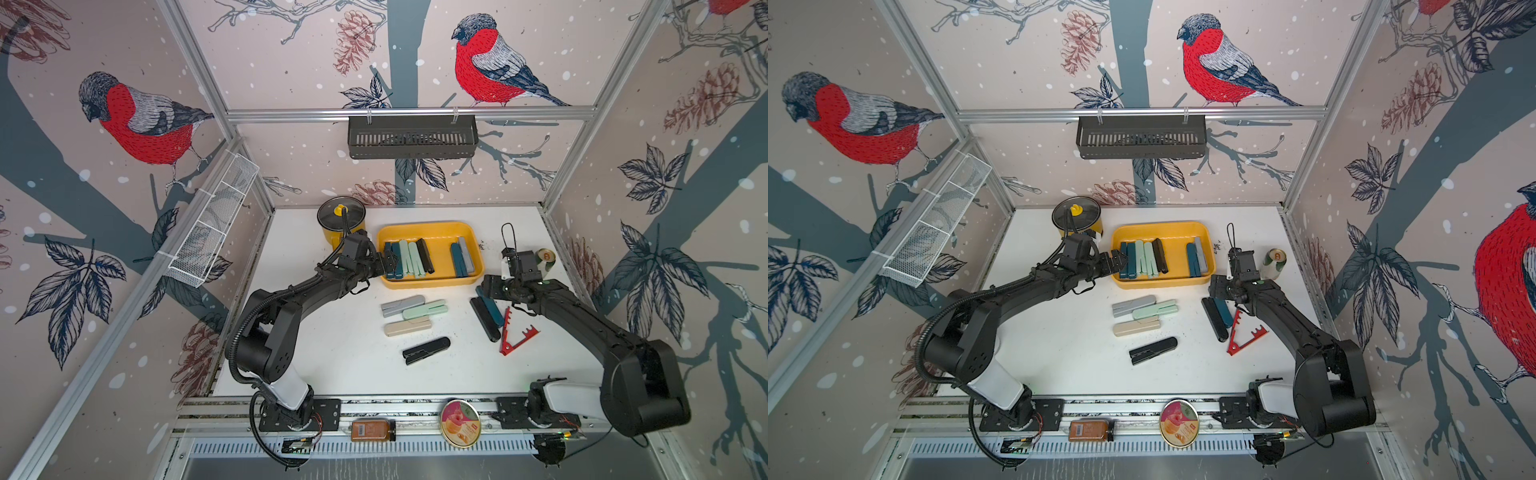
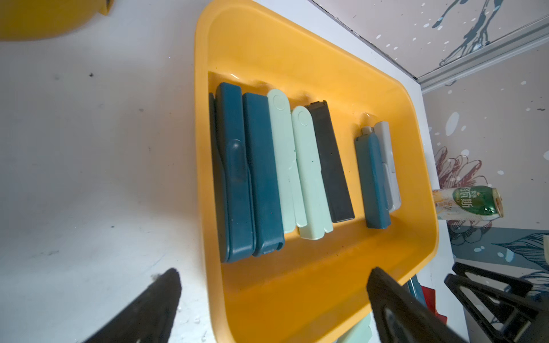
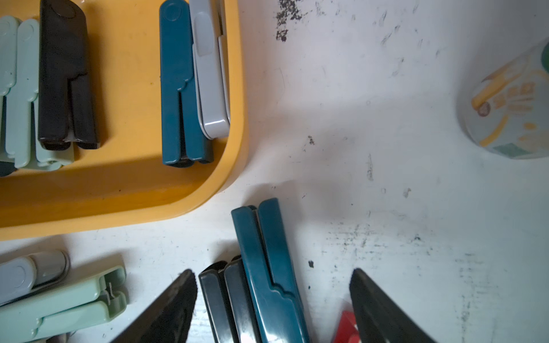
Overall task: Put the pruning pliers into the storage box
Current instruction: Pick up the pruning pliers from the center of the board.
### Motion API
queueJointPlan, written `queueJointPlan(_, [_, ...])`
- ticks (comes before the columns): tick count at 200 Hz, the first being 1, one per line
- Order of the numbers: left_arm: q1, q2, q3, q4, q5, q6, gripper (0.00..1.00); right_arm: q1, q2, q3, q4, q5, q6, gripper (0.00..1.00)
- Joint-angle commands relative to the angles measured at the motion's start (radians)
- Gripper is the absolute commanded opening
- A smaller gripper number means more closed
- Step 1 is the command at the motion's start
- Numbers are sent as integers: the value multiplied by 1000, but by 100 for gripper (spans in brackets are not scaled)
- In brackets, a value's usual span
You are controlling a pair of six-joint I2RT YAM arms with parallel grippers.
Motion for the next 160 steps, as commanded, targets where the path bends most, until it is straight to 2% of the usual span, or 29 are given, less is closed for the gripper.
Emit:
queueJointPlan(1, [0, -14, -6, 41, -21, -12, 98, 32, -28, -21, -27, -26, 30, 80])
queueJointPlan(57, [1, -18, -8, 42, -32, -11, 98, 124, -95, -80, -102, 0, 129, 75])
queueJointPlan(160, [2, -9, -12, 49, -17, -7, 98, 222, -48, -120, -97, 10, 224, 67])
